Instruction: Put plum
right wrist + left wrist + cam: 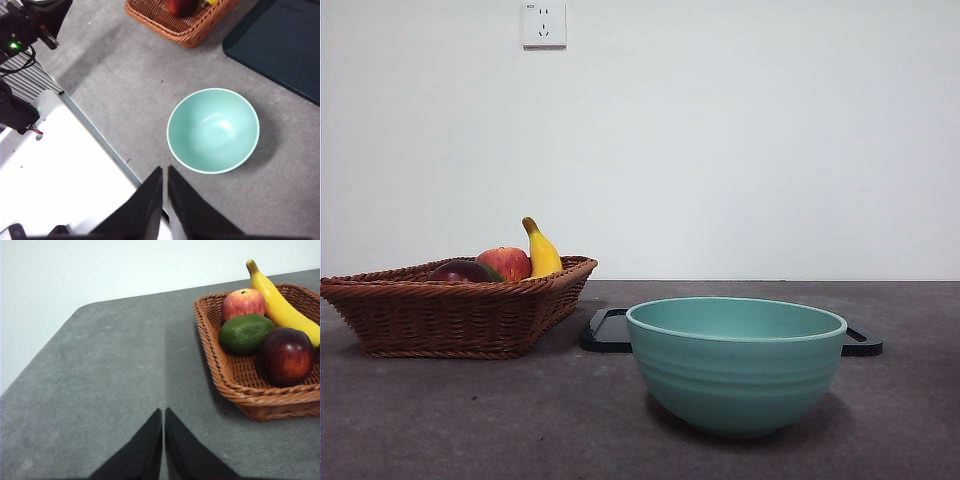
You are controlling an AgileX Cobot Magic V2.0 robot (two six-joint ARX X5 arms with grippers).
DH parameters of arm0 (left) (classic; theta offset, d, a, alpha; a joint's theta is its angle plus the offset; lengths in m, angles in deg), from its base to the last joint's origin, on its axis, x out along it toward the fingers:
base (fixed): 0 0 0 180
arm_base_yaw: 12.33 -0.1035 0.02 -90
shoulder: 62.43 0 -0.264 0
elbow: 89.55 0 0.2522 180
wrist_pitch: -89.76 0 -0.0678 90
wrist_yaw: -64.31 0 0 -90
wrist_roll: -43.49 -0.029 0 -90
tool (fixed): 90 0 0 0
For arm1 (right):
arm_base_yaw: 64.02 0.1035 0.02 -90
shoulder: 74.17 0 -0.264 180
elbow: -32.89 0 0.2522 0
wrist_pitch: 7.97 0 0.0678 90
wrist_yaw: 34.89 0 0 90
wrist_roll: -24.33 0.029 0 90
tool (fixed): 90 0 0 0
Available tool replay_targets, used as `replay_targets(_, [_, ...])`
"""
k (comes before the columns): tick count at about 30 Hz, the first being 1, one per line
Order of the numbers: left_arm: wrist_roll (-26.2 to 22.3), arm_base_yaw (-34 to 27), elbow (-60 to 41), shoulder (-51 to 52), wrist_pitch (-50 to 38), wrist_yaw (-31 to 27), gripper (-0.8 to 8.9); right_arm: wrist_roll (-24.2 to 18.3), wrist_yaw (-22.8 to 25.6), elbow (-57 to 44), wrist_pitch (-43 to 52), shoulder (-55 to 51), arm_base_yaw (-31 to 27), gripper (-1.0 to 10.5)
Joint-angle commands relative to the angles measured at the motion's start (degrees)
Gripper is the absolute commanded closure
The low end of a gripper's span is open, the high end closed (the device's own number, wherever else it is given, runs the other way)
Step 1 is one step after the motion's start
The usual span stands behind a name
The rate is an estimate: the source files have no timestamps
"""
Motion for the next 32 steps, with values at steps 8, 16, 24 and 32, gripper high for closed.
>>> replay_targets(8, [0.3, -0.1, -1.2, 0.1, 0.4, -0.1, 8.07, -7.9, 1.5, 0.6, 4.7, -1.3, -3.8, 9.4])
replay_targets(16, [0.3, -0.1, -1.2, 0.1, 0.4, -0.1, 8.07, -11.3, 1.7, -9.5, 24.9, -11.5, -23.8, 9.4])
replay_targets(24, [0.3, -0.1, -1.2, 0.1, 0.4, -0.1, 8.07, -15.5, 4.0, -27.1, 42.9, -24.5, -35.3, 9.4])
replay_targets(32, [0.3, -0.1, -1.2, 0.1, 0.4, -0.1, 8.07, -15.6, 9.2, -41.6, 50.8, -33.7, -39.1, 9.4])
